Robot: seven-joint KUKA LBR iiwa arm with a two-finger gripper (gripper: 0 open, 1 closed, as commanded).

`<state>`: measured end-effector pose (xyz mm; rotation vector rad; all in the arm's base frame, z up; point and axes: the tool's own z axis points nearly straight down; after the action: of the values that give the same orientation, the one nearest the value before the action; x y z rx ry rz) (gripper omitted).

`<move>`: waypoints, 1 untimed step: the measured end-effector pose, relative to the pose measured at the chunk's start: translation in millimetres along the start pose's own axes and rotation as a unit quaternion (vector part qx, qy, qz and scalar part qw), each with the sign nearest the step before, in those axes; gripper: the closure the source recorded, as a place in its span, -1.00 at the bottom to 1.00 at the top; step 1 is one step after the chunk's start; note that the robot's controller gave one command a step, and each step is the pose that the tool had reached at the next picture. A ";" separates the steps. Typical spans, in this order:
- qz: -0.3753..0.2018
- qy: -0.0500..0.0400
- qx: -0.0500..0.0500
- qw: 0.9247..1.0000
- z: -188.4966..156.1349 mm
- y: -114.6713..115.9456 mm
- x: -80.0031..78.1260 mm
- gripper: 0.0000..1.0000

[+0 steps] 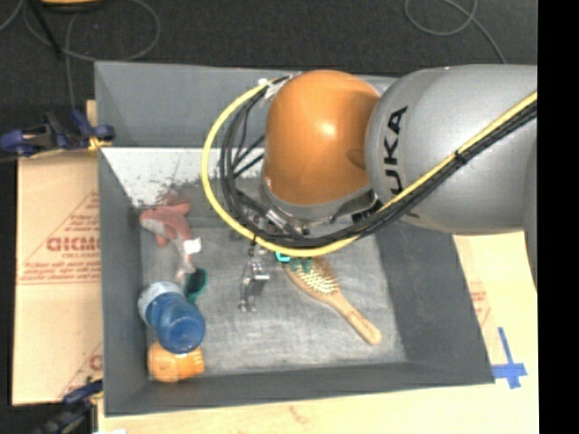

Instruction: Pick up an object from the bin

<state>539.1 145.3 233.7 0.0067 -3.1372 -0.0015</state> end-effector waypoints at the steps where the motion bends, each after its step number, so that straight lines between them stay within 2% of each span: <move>1: 0.002 -0.004 -0.001 1.000 -4.0 -0.7 -1.6 -1.00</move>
Offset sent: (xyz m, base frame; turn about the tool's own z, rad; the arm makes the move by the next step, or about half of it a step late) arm -0.0095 0.0447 -0.0950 -0.0455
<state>540.8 144.6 237.8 0.0011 -3.1447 -0.0034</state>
